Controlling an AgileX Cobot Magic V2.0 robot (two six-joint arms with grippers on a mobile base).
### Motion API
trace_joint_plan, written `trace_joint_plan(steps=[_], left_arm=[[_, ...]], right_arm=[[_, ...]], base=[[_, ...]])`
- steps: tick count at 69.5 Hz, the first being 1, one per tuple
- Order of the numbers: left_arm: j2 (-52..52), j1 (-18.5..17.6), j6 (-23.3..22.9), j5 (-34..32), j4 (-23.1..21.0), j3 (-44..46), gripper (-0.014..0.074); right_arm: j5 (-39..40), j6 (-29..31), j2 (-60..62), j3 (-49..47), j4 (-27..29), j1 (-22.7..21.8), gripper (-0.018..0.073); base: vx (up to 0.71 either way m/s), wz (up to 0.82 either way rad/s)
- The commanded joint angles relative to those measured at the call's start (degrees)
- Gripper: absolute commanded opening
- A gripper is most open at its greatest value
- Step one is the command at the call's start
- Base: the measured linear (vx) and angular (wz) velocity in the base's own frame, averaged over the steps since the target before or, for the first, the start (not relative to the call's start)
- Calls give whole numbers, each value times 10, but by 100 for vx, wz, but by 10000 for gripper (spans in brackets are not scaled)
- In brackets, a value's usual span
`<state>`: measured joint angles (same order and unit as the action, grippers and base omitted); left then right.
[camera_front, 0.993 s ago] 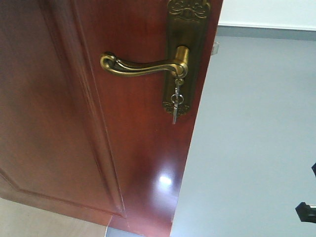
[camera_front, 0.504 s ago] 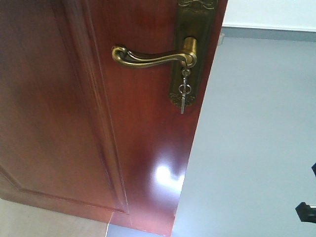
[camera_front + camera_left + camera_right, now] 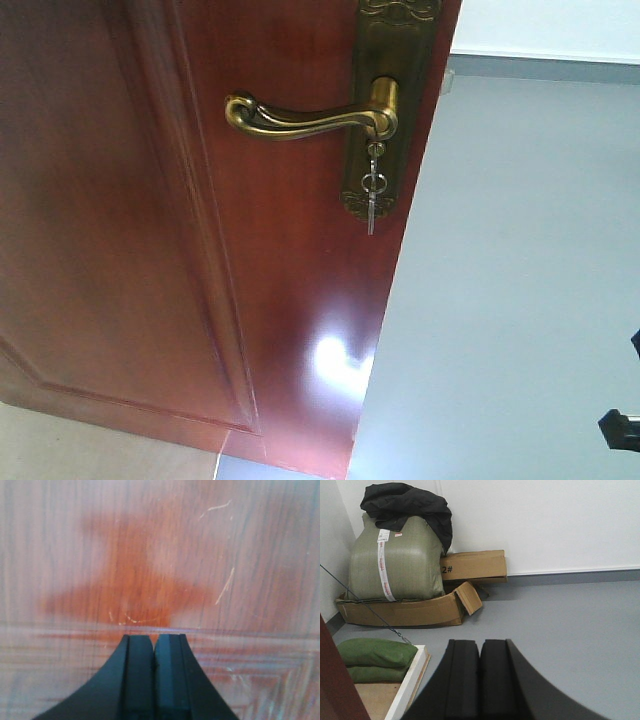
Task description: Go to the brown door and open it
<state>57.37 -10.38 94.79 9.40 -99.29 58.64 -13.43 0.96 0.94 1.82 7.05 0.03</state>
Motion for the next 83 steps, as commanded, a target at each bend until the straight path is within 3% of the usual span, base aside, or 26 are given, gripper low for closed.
trace_joint_plan(steps=[1,9,12,17,20,29,41,49,59,64,83], left_arm=[[-7,-3,4,6,-56,15,11],[-1,-3,-1,5,-50,15,11],[-1,-3,-13,5,-29,15,11],[-1,-3,-66,5,28,16,11],[-1,-3,-123,3,73,19,11],[1,-3,-319,-26,280,33,11],[1,-3,-654,-52,610,54,11],[0,-3,-868,-70,802,55,11],[0,-3,-1018,-81,964,55,11],[-1,-3,-1051,-99,999,55,11],[-2,-3,-1052,-101,998,52,11]], right_arm=[[46,5,5,1,-3,1,0],[46,5,5,1,-3,1,0],[46,5,5,1,-3,1,0],[46,5,5,1,-3,1,0],[46,5,5,1,-3,1,0],[46,5,5,1,-3,1,0],[46,5,5,1,-3,1,0],[46,5,5,1,-3,1,0],[46,5,5,1,-3,1,0],[46,5,5,1,-3,1,0],[46,5,5,1,-3,1,0]], base=[[0,0],[0,0],[0,0],[0,0],[0,0],[0,0],[0,0],[0,0],[0,0],[0,0],[0,0]])
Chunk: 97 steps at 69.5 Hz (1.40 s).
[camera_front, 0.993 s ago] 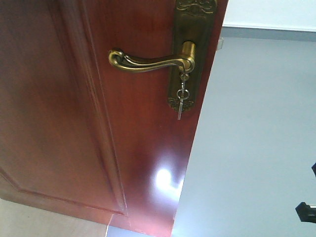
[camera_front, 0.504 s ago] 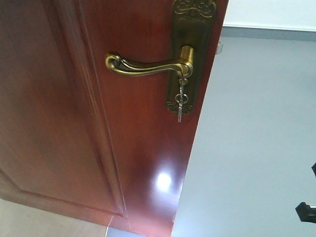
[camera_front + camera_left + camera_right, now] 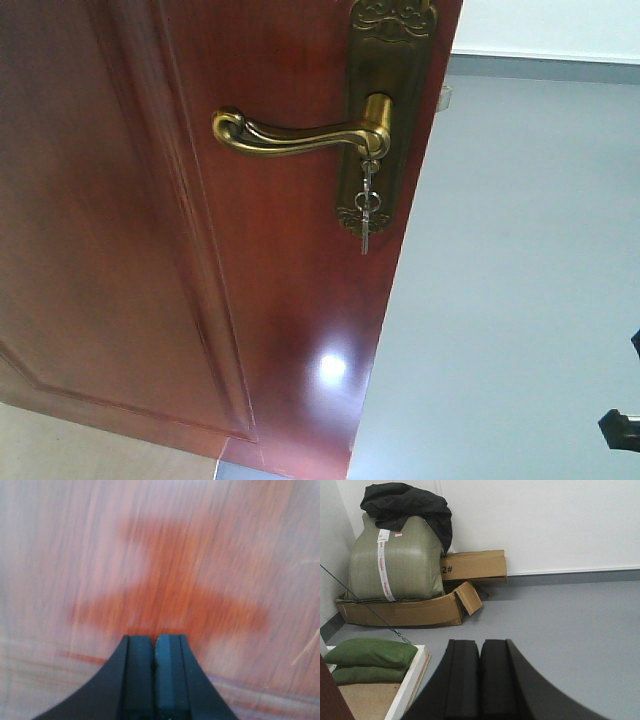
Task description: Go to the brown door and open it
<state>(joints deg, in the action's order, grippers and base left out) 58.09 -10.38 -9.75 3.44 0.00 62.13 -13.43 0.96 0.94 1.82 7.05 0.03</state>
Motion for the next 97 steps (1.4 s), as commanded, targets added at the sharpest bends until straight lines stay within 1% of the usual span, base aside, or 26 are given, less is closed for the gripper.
trace_joint_plan(steps=[1,8,16,21,30,49,60,71,75,79,97], left_arm=[[-11,-3,-4,-40,5,15,11],[-50,-2,18,-46,5,-20,11],[-102,-2,20,-73,5,-87,11],[-153,-2,30,-100,5,-152,11],[-244,-2,30,-135,5,-271,11],[-425,-2,30,-139,5,-478,11],[-520,-2,28,-140,5,-565,11],[-598,-2,24,-154,5,-631,11],[-603,-2,23,-181,5,-652,11],[-601,-2,23,-172,5,-652,11],[-602,-2,24,-174,5,-651,11]], right_arm=[[46,5,5,1,-3,1,0],[46,5,5,1,-3,1,0],[46,5,5,1,-3,1,0],[46,5,5,1,-3,1,0],[46,5,5,1,-3,1,0],[46,5,5,1,-3,1,0],[46,5,5,1,-3,1,0],[46,5,5,1,-3,1,0],[46,5,5,1,-3,1,0],[46,5,5,1,-3,1,0],[46,5,5,1,-3,1,0]], base=[[0,0],[0,0],[0,0],[0,0],[0,0],[0,0],[0,0],[0,0],[0,0],[0,0],[0,0]])
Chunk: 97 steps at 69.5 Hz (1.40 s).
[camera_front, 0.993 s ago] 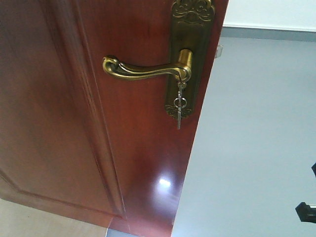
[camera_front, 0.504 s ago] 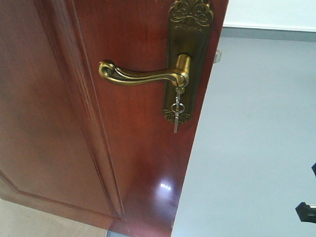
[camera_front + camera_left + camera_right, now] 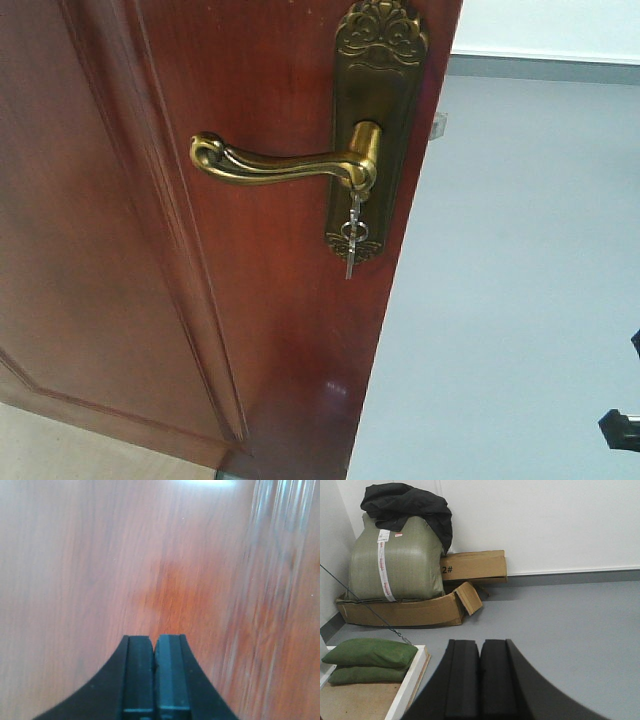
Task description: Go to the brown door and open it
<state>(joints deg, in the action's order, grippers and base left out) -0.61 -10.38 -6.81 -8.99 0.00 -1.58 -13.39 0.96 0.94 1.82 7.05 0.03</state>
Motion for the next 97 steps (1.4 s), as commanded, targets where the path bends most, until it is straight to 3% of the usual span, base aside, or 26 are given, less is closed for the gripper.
trace_joint_plan(steps=[1,97], left_arm=[[-15,-2,-6,-50,5,-14,11],[-15,0,-5,-50,5,-14,11]], right_arm=[[45,5,5,1,-3,1,0],[45,5,5,1,-3,1,0]], base=[[0,0],[0,0]])
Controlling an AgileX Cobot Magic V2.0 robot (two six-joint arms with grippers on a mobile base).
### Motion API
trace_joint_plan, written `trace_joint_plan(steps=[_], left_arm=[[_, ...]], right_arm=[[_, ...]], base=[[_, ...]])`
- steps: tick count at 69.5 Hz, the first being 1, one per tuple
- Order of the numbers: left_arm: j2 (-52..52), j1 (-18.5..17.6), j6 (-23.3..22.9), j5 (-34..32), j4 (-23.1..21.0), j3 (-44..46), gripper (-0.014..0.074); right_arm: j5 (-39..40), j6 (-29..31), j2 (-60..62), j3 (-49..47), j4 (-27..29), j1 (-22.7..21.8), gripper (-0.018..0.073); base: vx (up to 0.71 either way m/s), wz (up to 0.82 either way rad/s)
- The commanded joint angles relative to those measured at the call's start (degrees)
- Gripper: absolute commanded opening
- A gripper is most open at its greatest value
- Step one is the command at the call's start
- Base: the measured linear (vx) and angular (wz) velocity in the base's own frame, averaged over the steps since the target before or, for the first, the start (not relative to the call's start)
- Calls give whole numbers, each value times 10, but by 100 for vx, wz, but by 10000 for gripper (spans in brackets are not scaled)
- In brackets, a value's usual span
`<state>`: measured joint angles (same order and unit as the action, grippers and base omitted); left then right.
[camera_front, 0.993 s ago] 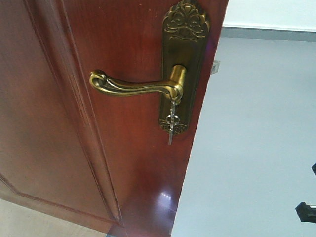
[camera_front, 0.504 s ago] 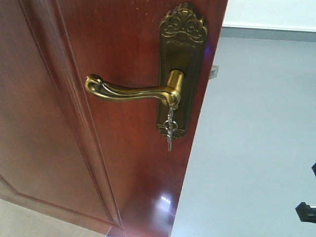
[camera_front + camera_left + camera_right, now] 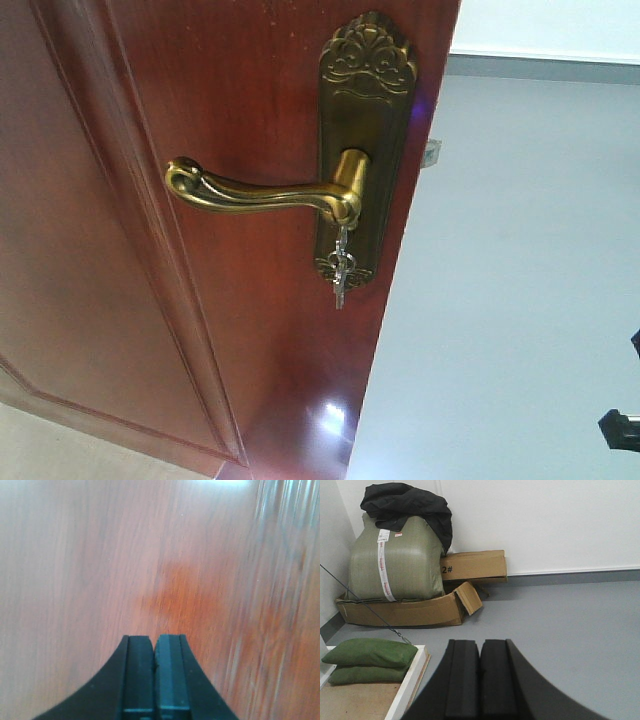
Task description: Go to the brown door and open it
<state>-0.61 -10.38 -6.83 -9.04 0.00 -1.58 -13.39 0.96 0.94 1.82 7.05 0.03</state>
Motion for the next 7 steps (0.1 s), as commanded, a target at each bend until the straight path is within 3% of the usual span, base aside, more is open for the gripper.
trace_joint_plan(steps=[1,7], left_arm=[[-15,0,-5,-49,5,-14,11],[-15,0,-5,-49,5,-14,11]], right_arm=[[45,5,5,1,-3,1,0],[45,5,5,1,-3,1,0]], base=[[0,0],[0,0]])
